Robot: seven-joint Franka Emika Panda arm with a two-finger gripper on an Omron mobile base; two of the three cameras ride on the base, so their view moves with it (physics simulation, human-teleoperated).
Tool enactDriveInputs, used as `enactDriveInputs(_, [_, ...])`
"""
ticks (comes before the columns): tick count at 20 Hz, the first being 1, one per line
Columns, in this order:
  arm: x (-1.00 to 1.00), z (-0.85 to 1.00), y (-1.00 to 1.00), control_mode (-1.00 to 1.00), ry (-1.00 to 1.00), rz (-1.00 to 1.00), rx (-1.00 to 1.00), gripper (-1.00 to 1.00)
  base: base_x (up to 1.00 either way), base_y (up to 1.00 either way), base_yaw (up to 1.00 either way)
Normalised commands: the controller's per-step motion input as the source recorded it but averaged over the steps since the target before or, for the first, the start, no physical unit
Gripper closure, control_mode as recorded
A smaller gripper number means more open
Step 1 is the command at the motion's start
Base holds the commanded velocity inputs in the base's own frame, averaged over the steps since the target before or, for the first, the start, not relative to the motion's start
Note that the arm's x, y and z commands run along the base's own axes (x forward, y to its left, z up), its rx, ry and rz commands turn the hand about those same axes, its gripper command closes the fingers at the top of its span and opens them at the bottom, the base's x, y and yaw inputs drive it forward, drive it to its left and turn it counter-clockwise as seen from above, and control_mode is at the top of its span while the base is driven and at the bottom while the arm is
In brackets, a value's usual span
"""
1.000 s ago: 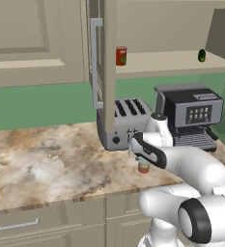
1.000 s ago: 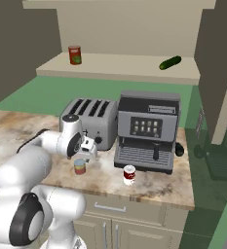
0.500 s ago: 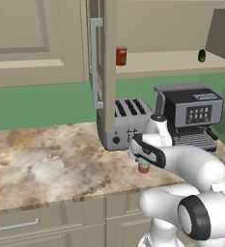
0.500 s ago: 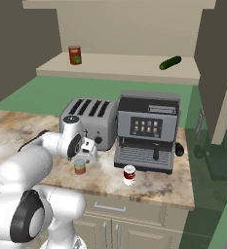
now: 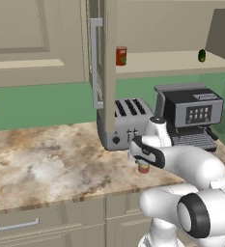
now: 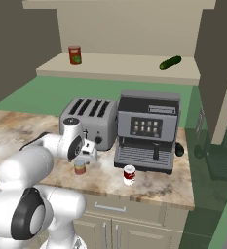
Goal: Pick the cans from the counter and place them in their designated side in the cabinet.
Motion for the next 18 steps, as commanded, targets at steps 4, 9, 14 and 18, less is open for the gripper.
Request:
enactDriveInputs(4, [0.03,-0.10,0.00,-1.00,0.00,0.00,0.00,-1.00,0.00,0.00,0.00])
enactDriveInputs(9, [0.08,-0.11,0.00,-1.00,0.00,0.00,0.00,-1.00,0.00,0.00,0.00])
enactDriveInputs(14, [0.09,-0.11,0.00,-1.00,0.00,0.00,0.00,-1.00,0.00,0.00,0.00])
enactDriveInputs(18, [0.09,-0.11,0.00,-1.00,0.00,0.00,0.00,-1.00,0.00,0.00,0.00])
